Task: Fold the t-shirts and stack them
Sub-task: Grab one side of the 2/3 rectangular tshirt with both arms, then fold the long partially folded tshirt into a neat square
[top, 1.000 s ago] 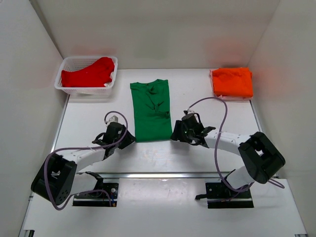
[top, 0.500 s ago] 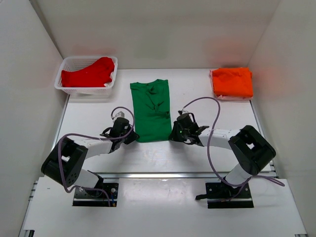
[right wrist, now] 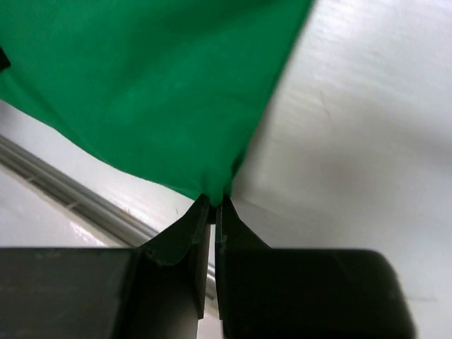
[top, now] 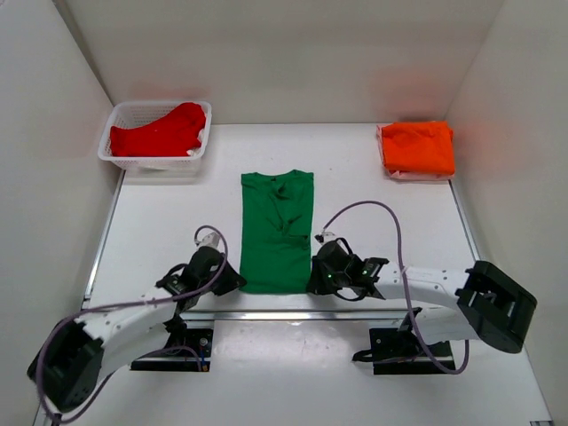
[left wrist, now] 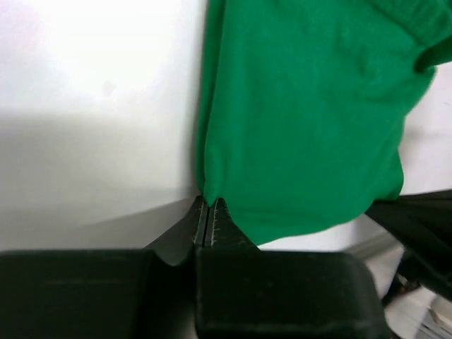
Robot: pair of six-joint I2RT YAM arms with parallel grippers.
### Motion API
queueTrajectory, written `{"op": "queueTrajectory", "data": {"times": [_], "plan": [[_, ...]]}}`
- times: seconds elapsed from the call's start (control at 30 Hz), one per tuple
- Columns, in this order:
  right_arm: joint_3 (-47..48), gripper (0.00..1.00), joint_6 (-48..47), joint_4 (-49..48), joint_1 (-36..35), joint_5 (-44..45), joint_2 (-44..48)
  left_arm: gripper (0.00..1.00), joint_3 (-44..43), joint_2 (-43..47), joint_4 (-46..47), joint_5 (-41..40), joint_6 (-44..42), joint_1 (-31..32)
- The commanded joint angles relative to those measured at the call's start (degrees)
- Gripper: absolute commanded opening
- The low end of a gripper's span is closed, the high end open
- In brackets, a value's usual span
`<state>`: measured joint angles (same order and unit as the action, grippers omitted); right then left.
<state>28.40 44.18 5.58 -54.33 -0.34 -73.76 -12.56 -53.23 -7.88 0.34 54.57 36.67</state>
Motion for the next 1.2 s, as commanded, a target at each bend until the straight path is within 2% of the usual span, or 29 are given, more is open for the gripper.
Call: {"op": "queueTrajectory", "data": {"times": [0.0,0.07,0.2,0.43,0.57,0.67,0.73,0.83,0.97,1.17], "plan": [[-1.9,0.00,2.7,3.1,-1.1,4.4,5.4,0.00,5.9,10.0,-6.5,-0.3,4.8,-0.3],[-1.4,0.00,2.0,4.5,-1.5,5.1,6.4,0.00,5.9,17.5,-10.1,-0.3,4.8,-1.3],[2.3,0.00,0.5,7.3,-0.6,4.0,8.8,0.00,1.7,22.8,-14.3,-1.1,4.4,-3.3],[13.5,0.00,-6.0,14.4,5.6,-3.0,6.9,0.00,-10.1,14.8,-14.4,2.7,-1.2,-7.7],[21.7,0.00,-11.7,16.9,12.2,-7.2,4.2,0.00,-16.7,9.8,-11.9,4.0,-4.5,-12.0],[27.3,0.00,-15.3,17.7,17.5,-10.5,0.2,0.02,-22.4,4.8,-8.9,7.2,-7.2,-17.9],[31.8,0.00,-18.2,18.1,20.1,-12.3,-2.6,0.07,-25.0,-1.1,-6.6,8.6,-8.9,-20.6],[36.9,0.01,-20.8,18.0,23.9,-14.0,-7.8,0.11,-30.4,-8.1,-3.7,8.6,-11.1,-21.1],[43.6,0.00,-22.9,17.0,27.4,-15.7,-15.6,0.23,-37.2,-19.9,1.9,9.4,-11.1,-22.3],[55.3,0.00,-25.7,17.8,32.3,-16.9,-28.2,0.25,-50.6,-38.6,4.8,9.6,-13.2,-24.2]]}}
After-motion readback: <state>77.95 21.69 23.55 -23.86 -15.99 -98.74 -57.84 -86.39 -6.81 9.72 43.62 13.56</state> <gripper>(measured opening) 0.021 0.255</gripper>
